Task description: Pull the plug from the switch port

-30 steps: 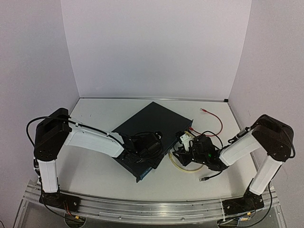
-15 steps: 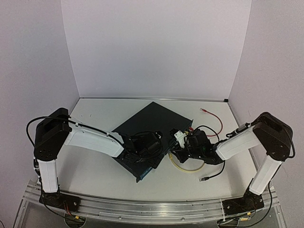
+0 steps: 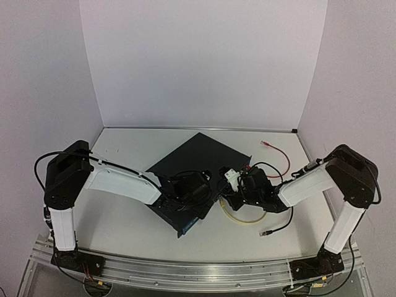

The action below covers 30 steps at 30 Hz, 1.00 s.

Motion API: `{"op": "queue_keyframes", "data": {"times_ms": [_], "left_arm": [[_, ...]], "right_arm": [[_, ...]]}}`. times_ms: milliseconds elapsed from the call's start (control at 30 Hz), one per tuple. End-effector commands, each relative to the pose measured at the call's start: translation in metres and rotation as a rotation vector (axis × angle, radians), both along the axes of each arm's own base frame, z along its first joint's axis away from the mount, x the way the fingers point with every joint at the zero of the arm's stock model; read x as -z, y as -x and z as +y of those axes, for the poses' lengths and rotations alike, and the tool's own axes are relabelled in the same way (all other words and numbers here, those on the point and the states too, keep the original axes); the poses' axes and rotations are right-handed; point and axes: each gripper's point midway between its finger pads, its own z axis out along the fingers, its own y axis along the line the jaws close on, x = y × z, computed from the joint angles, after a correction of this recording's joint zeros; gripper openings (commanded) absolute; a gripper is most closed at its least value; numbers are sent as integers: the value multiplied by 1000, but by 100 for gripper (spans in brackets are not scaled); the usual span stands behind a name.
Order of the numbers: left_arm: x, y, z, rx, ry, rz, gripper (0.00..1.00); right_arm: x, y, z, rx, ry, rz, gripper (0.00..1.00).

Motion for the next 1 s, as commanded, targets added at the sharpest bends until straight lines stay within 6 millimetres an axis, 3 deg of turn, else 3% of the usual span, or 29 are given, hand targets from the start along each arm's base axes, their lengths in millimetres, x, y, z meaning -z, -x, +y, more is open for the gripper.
{"op": "queue_keyframes", "data": {"times_ms": [0,500,833,967], "left_arm": [[79,36,39,9,-138,256,93],[80,38,41,8,-137,261,93],[83,40,45,0,-137,268,93],[86,39,49,-17,-150,266,93]], "right_arm": [[-9,-14,5,19,-2,-38,24],[-8,-21,11,26,-20,-29,18],[-12,-24,13,14,-19,-54,0],[-7,-19,11,-3,-14,-40,0]]}}
